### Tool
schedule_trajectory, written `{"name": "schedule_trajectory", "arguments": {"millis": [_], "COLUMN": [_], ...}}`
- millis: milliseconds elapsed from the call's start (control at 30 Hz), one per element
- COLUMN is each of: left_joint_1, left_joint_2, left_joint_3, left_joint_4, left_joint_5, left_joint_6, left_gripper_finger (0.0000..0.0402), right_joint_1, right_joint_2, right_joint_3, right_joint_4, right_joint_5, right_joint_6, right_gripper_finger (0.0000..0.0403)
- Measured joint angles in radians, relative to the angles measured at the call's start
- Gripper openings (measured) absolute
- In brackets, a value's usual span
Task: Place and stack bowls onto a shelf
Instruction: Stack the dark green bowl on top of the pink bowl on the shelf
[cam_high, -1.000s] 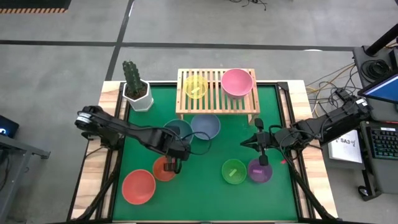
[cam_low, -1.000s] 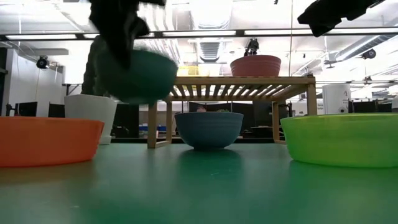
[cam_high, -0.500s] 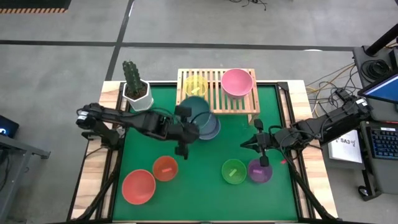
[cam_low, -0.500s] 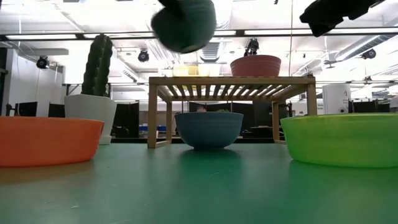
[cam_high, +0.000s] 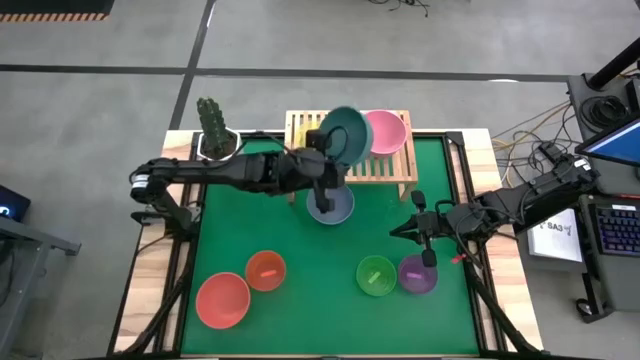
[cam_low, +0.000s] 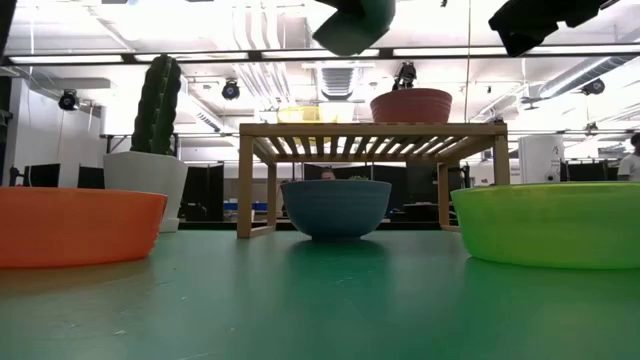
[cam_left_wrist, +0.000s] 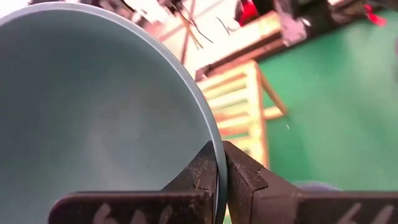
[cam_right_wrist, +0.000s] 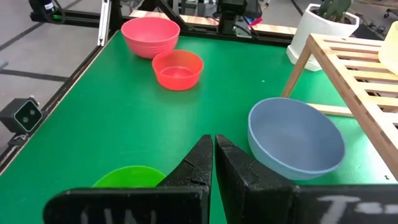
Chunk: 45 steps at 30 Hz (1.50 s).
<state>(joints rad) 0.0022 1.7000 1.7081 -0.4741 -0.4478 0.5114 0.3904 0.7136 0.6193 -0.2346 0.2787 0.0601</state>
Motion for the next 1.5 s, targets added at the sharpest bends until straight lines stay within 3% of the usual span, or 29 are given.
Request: {"name": "schedule_trajectory", "arguments": {"millis": [233,800,900,1033,1367,1500], "left_joint_1": [0.073,0.131,0.145,0.171,0.199,0.199], "left_joint_2": [0.042,0.178,0.186,0.206,0.208,0.208], "left_joint_3": [0.000,-0.001,-0.001,-0.001,-0.001,-0.001], "left_joint_4": [0.146,0.377,0.403,0.441,0.445,0.445], "left_joint_5": [0.126,0.126,0.139,0.256,0.233,0.291], "left_joint_6": [0.023,0.083,0.083,0.048,0.021,0.018], "left_gripper_finger": [0.0000,0.0000,0.0000,0.0000,0.0000,0.0000], "right_joint_1": [0.000,0.000,0.000,0.000,0.000,0.000], "right_joint_2": [0.002,0.002,0.002,0.002,0.002,0.002], "right_joint_3": [0.000,0.000,0.000,0.000,0.000,0.000], "right_joint_4": [-0.002,-0.006,-0.006,-0.007,-0.008,-0.009], "right_joint_5": [-0.001,-0.001,-0.001,0.001,0.001,0.002], "right_joint_6": [0.000,-0.008,-0.008,-0.010,-0.011,-0.012], "right_gripper_finger": [0.0009,0.0009,0.0009,0.0009,0.0009,0.0009]}}
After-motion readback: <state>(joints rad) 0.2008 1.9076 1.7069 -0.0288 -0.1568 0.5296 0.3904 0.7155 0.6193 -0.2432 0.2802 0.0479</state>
